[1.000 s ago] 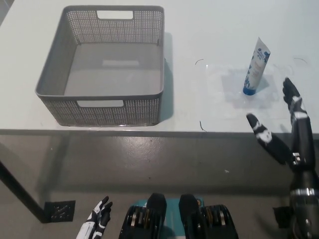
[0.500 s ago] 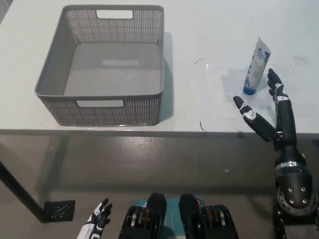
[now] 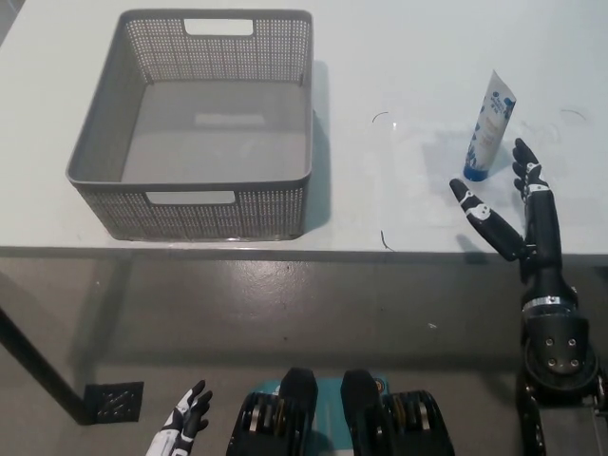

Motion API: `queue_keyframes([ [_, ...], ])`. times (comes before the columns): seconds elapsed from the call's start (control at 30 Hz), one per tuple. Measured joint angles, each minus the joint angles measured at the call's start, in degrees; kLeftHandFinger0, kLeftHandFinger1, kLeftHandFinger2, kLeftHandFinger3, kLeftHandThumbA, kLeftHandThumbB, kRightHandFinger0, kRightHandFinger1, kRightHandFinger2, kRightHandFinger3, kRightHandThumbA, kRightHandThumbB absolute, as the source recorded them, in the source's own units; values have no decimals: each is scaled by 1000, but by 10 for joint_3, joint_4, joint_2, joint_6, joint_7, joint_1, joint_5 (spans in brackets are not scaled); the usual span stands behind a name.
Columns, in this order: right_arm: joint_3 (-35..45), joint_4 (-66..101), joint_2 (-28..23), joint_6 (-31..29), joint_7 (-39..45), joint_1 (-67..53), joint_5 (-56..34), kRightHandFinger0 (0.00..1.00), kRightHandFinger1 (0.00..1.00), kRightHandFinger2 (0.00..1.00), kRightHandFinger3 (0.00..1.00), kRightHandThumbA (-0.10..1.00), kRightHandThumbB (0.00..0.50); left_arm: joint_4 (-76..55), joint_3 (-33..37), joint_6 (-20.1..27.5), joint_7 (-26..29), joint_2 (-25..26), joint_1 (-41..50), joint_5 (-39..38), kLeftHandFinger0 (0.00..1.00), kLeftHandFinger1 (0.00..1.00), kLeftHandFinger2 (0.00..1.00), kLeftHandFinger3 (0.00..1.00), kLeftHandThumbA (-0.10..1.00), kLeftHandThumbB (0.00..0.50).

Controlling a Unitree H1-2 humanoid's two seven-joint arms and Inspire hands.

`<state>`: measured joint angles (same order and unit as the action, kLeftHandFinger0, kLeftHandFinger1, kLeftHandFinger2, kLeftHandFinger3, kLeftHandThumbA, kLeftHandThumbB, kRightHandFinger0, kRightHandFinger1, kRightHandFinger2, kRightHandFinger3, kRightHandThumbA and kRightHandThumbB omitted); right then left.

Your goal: Use the right hand to pick up a shampoo and place it into a container on the left side

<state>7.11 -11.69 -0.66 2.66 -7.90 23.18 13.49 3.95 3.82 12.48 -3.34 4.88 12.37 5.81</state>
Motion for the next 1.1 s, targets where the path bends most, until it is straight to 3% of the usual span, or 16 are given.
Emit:
queue_keyframes([
  [0.23, 9, -22, -7, 0, -7, 2, -12, 1000, 1000, 1000, 1000, 946, 452, 2, -1, 1, 0, 0, 0, 0, 1000, 1000, 1000, 1000, 991, 352],
  [0.33, 11, -30, -10, 0, -8, 6, -16, 1000, 1000, 1000, 1000, 938, 424, 3, -1, 3, 0, 0, 0, 0, 1000, 1000, 1000, 1000, 1000, 355],
  [0.67, 16, -80, -11, 3, -8, 48, -40, 1000, 1000, 1000, 1000, 962, 433, 8, -2, 11, 0, 0, 0, 1, 1000, 1000, 1000, 1000, 1000, 363],
  [1.1, 22, -157, -12, 2, -15, 100, -66, 1000, 1000, 1000, 1000, 894, 441, 8, -2, 15, 0, 0, 1, 0, 1000, 1000, 1000, 1000, 1000, 366],
])
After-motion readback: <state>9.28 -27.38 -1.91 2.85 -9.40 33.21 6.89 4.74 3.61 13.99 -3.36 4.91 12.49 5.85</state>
